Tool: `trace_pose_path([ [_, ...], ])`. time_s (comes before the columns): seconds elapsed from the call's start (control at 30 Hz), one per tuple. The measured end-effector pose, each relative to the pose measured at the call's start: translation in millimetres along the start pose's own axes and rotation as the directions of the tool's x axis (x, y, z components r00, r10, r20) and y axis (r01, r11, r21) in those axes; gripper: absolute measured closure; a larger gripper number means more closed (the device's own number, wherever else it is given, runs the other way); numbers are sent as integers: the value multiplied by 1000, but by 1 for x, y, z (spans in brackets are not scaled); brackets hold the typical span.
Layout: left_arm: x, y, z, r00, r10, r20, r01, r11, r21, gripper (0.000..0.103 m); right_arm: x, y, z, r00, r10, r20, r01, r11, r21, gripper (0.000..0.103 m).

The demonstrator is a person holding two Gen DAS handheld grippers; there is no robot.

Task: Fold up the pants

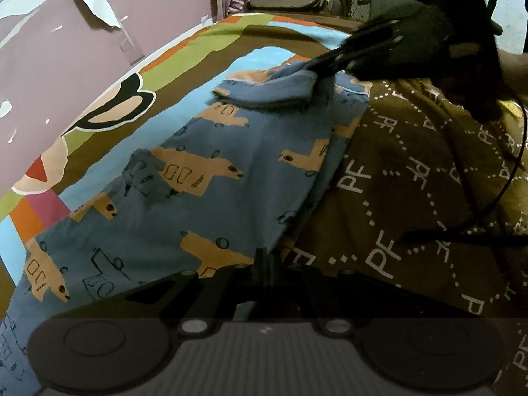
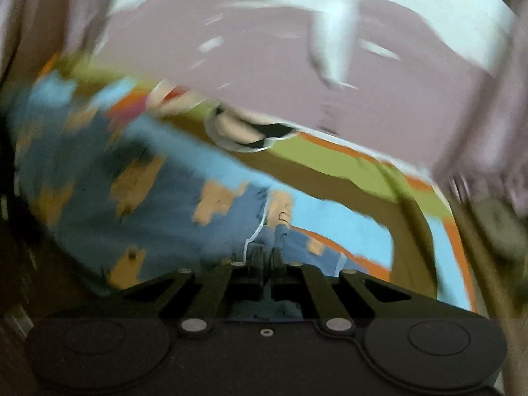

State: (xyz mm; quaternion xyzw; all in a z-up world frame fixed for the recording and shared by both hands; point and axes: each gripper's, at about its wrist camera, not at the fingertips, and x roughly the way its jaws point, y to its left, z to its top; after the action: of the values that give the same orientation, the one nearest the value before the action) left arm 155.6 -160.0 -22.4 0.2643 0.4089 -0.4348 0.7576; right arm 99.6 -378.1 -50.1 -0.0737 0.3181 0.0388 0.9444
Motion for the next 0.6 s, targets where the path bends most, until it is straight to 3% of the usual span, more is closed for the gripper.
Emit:
trace_pose_path([
  [0.07, -3, 1, -2, 1000, -12, 0, 12, 1000, 10, 102, -16, -20, -6, 1000, 10, -2, -9, 982, 191, 101],
  [0.17, -4, -2, -6, 1000, -20, 0, 20, 998, 53, 102, -29, -40, -23, 998, 52, -25, -37, 908, 418, 101],
  [0.3, 6, -6, -8, 999, -20, -39, 23, 996, 83, 100, -15, -45, -43, 993, 79, -92, -24, 871, 490, 98],
  [0.37, 7, -2, -6, 998, -38, -49, 40, 997, 60, 98, -12, -46, -47, 992, 63, -109, -5, 884, 467, 86],
  [0.43, 3, 3, -1, 997, -71, -38, 72, 997, 28, 81, -17, -47, -48, 994, 31, -102, 15, 906, 423, 67],
  [0.47, 0, 6, 1, 996, -87, -22, 87, 996, 15, 73, -20, -48, -48, 995, 20, -100, 22, 918, 397, 64],
  [0.5, -2, 9, 5, 995, -96, -5, 96, 995, 0, 51, -23, -49, -50, 995, 10, -99, 28, 928, 372, 57],
  [0.53, -3, 12, 10, 994, -107, 16, 108, 994, -21, 41, -26, -48, -51, 995, -7, -95, 39, 940, 340, 48],
  [0.57, -4, 15, 17, 992, -121, 38, 122, 992, -42, 40, -28, -47, -51, 996, -30, -89, 55, 952, 302, 43],
  [0.6, -3, 18, 26, 989, -135, 63, 139, 988, -68, 38, -29, -46, -51, 995, -49, -81, 69, 962, 263, 30],
])
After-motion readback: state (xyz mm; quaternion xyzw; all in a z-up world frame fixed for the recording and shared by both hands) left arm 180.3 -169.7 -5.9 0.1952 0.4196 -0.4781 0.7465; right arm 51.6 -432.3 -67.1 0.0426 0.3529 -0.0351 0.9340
